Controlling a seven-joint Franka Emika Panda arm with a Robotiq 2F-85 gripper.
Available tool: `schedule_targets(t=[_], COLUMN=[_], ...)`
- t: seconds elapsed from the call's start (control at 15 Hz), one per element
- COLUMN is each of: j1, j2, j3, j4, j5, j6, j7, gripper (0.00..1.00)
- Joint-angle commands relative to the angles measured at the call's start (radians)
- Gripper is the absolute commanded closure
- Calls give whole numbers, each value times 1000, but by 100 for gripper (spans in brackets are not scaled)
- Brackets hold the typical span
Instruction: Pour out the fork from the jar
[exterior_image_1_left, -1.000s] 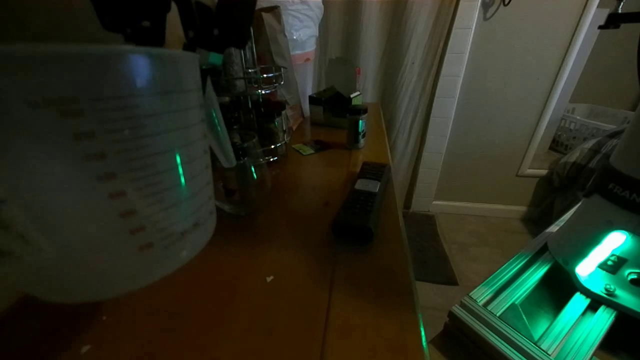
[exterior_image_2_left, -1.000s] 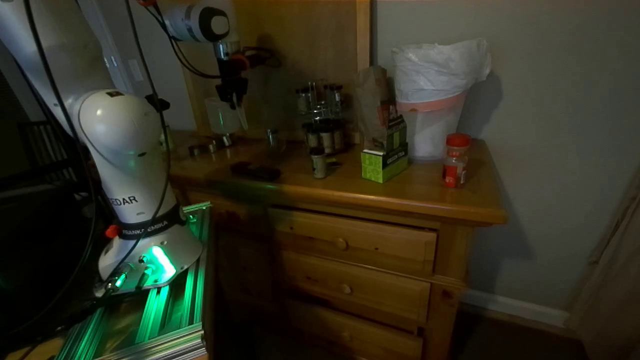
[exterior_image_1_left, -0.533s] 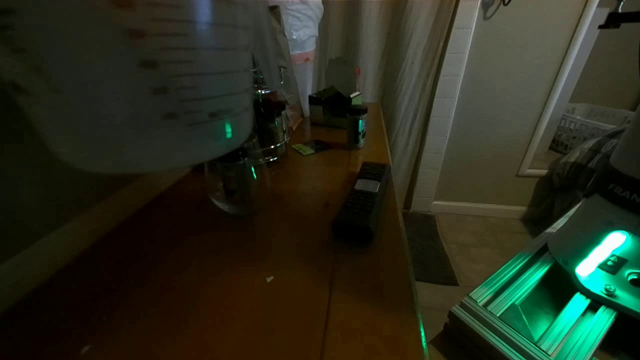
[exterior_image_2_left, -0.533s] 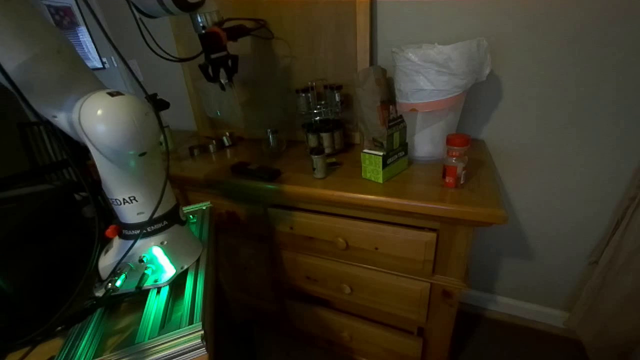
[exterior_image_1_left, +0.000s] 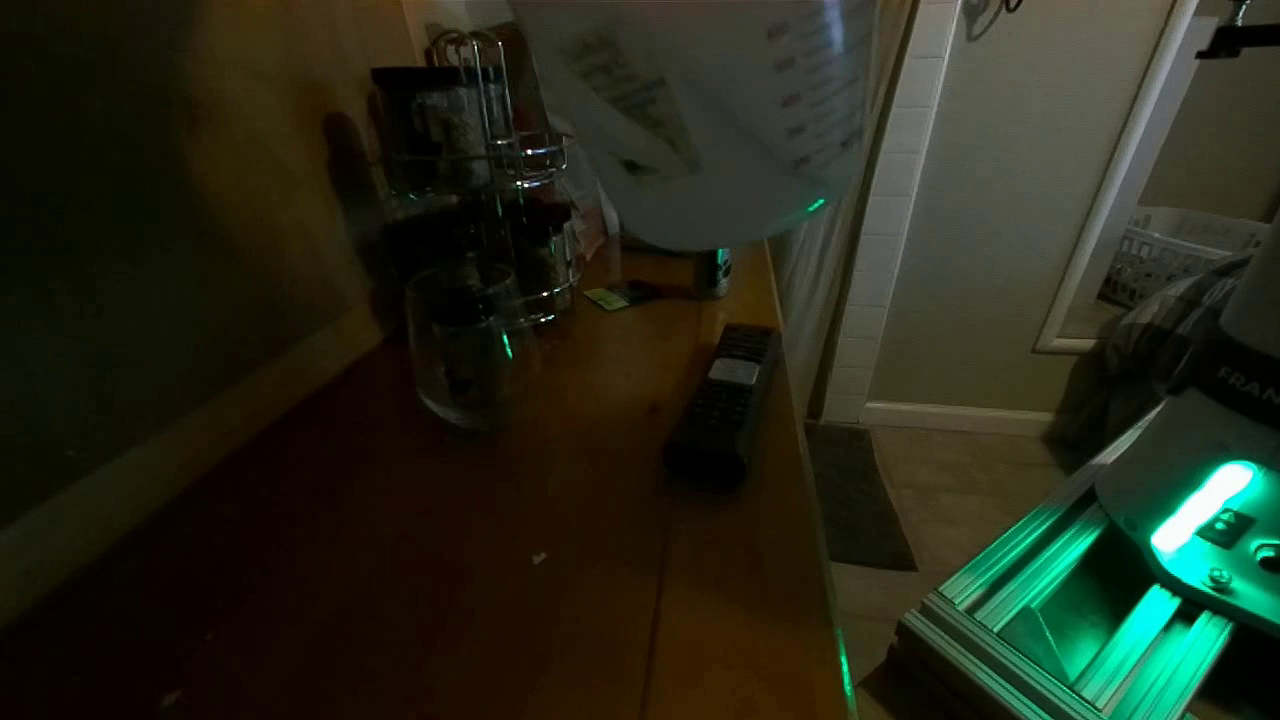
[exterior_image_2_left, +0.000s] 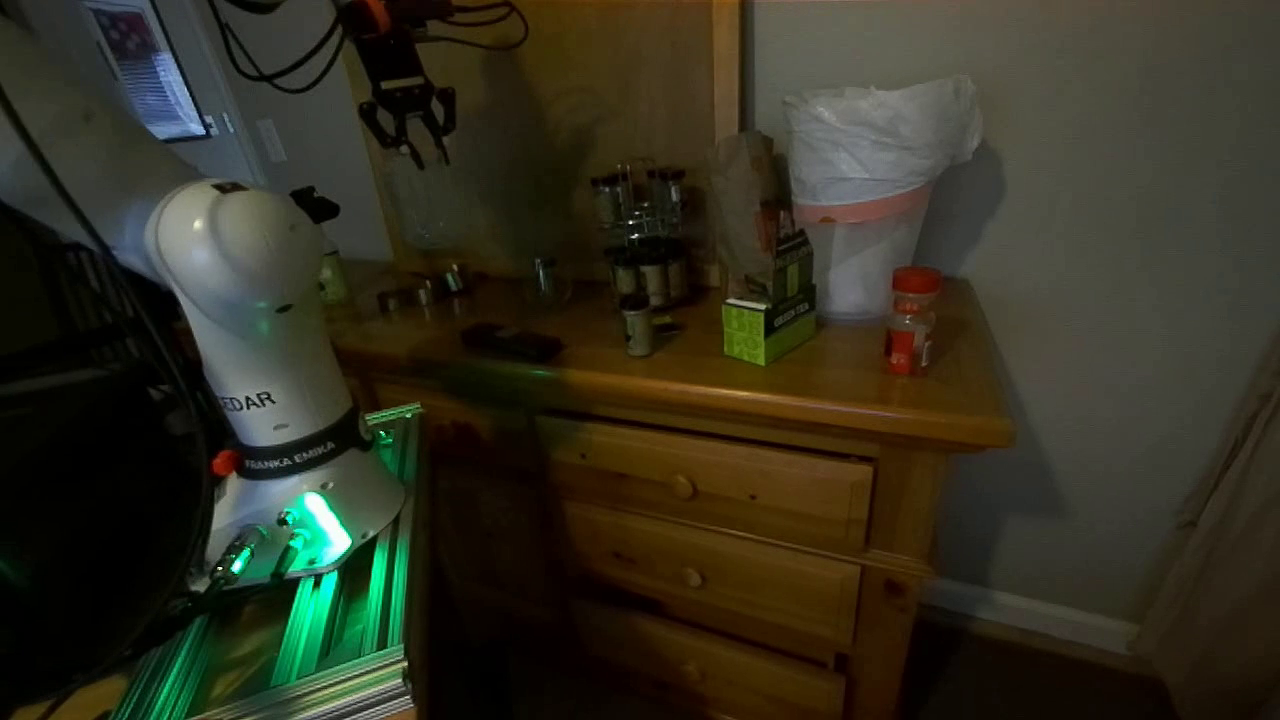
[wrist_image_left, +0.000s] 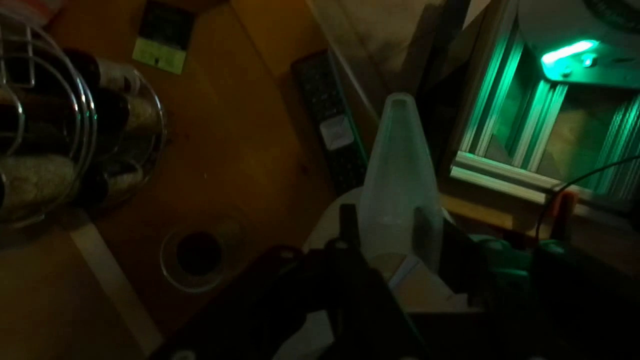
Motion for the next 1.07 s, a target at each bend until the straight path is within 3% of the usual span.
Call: schedule_targets(t=[0.0,0.27,0.53,0.87,1.0], j1=[-20,-41,-118,-53,-32], j2=[100,306,528,755,784], j3=[33,82,226,302,315], j4=[82,203,347,470,485], j5=[-134,-312,-499,-754,-780], j6=[-141,-243,-345,-572,-631], j7=[90,138,164,194,198], gripper=[90,90,90,90,90])
